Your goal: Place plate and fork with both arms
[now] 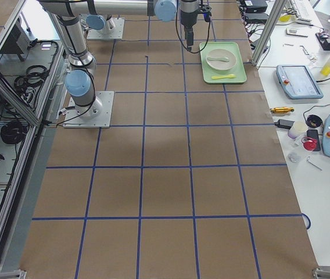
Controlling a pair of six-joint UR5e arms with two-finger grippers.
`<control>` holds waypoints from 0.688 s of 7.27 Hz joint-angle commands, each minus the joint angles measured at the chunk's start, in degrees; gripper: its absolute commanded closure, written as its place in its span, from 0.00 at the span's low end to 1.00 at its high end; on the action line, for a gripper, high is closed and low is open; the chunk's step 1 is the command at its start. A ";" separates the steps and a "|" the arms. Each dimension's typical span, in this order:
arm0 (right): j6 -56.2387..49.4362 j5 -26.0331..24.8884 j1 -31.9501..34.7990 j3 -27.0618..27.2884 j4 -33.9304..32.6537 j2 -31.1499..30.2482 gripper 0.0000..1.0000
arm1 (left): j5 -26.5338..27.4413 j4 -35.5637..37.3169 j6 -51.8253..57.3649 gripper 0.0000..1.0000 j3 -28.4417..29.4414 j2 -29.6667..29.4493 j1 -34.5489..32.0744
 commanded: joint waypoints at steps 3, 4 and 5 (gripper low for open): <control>0.99 2.28 0.17 0.36 0.99 -1.89 0.00 | -0.01 -0.01 -0.11 0.00 -0.13 0.55 -0.01; 0.99 2.28 0.43 0.36 0.90 -1.89 0.00 | -0.01 -0.01 -0.11 0.00 -0.13 0.55 -0.01; 0.99 2.02 0.34 0.36 0.90 -1.89 0.00 | -0.01 -0.01 -0.02 0.00 -0.22 0.64 -0.01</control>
